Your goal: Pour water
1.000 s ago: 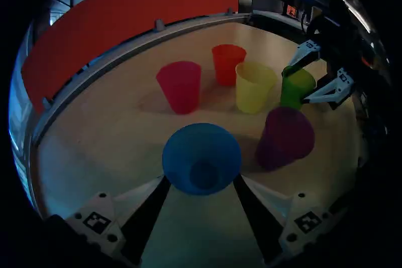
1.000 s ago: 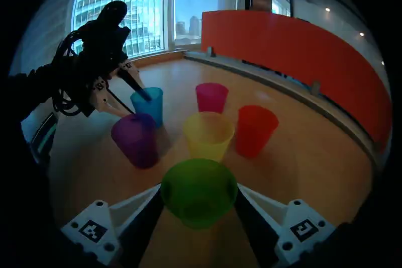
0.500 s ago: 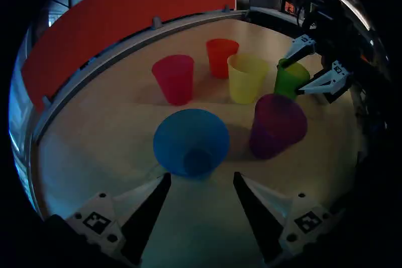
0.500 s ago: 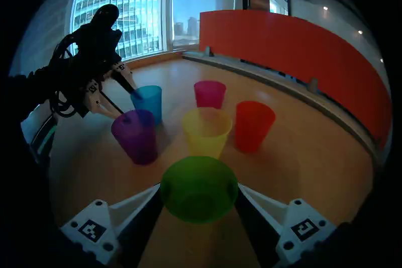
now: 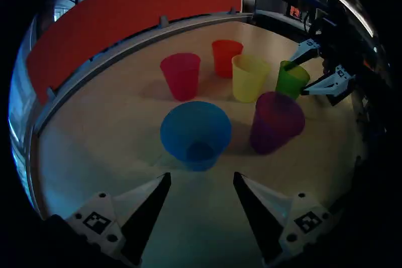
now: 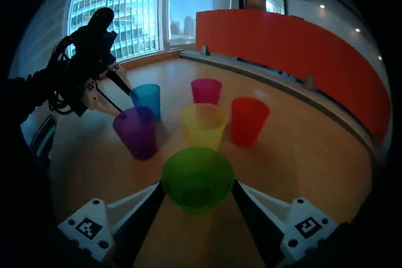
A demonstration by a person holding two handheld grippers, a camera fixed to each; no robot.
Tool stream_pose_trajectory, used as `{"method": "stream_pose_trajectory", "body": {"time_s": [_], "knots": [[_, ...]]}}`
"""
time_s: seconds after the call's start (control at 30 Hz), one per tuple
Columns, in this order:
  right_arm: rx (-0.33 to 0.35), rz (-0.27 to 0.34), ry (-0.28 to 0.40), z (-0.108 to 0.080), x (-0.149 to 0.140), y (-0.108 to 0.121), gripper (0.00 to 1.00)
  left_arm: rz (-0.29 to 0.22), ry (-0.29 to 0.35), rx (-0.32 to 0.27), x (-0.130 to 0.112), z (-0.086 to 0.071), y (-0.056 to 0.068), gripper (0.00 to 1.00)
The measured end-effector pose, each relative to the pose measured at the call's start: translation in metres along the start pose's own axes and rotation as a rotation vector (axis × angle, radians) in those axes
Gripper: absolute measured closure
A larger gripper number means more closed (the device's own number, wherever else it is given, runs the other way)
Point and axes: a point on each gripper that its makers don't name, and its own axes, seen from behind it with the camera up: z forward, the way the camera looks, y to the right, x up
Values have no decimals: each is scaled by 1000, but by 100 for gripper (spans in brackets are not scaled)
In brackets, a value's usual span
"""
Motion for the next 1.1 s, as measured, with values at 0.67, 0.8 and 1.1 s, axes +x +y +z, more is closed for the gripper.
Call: {"method": "stream_pose_trajectory", "body": {"time_s": [0.67, 0.8, 1.1], "knots": [[-89, 39, 10, -53, -26, 12, 0, -95, 58, 51, -21, -29, -4, 8], [-110, 50, 26, -59, -25, 14, 0, -115, 82, 67, -20, -33, -4, 8], [-186, 88, 89, -79, -18, 27, 0, -149, 172, 129, -13, -51, -8, 8]]}}
